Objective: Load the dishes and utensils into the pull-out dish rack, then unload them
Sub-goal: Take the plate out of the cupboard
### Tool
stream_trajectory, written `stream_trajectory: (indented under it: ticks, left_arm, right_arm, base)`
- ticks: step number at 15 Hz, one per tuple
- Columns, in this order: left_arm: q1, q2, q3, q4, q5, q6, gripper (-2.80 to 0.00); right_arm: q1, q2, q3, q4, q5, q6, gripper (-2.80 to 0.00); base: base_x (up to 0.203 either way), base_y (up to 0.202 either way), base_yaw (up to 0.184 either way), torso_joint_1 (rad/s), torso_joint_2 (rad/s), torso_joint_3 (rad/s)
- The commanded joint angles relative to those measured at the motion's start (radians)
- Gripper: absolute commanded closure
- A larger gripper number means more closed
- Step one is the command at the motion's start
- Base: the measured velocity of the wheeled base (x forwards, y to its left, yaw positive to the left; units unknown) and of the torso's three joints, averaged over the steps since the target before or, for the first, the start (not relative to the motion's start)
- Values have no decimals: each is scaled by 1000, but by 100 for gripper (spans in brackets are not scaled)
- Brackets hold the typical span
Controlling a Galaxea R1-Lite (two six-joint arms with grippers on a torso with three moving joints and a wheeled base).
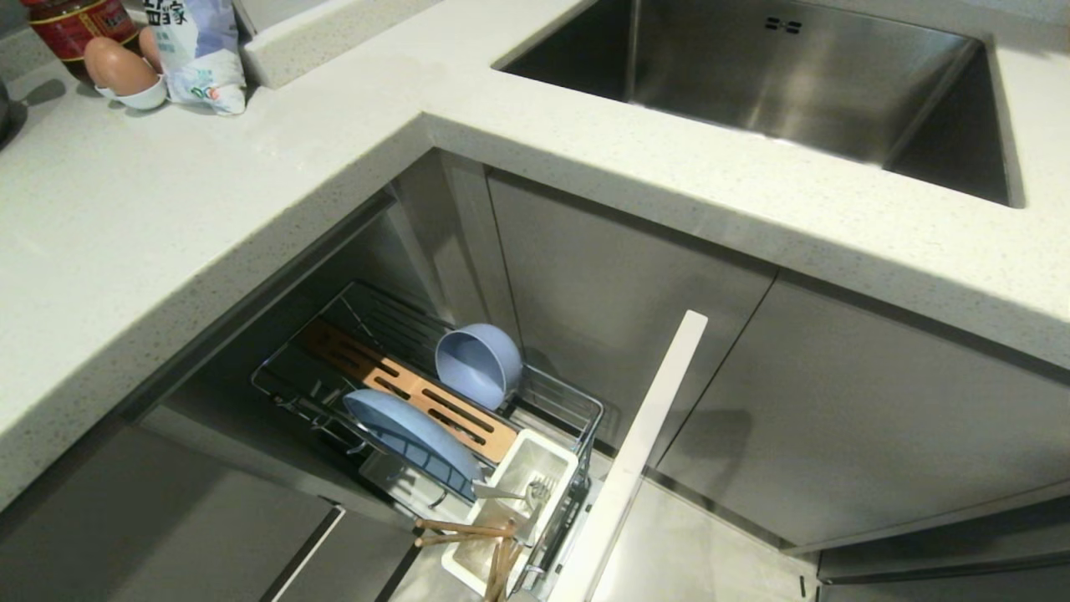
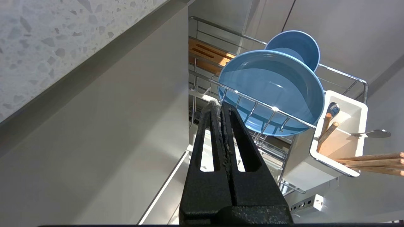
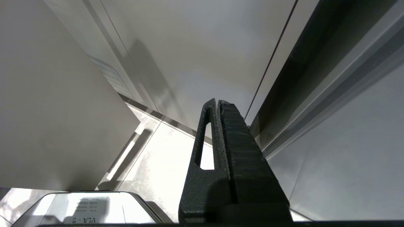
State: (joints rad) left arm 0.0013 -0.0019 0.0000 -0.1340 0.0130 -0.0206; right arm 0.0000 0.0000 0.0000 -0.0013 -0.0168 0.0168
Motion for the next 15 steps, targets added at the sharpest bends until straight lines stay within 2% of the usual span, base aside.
stream_trajectory:
  ticks: [1,8,10,13,15]
  left_arm:
    - [0,2,40,-1,1,-1,0]
    - [0,2,40,-7,4,-2,0]
    - [1,2,39,-99,8,-2,0]
    - [0,2,-101,-130,6,-1,0]
    - [0,9,-264,-76,-13,5,0]
  right_arm:
    - [0,0,2,0,0,0,0]
    - [0,0,0,0,0,0,0]
    - [0,0,1,0,0,0,0]
    - [0,0,0,0,0,0,0]
    - [0,0,0,0,0,0,0]
  base:
    - [0,0,0,0,0,0]
    - [0,0,0,0,0,0]
    - [0,0,0,0,0,0]
    - [0,0,0,0,0,0]
    - [0,0,0,0,0,0]
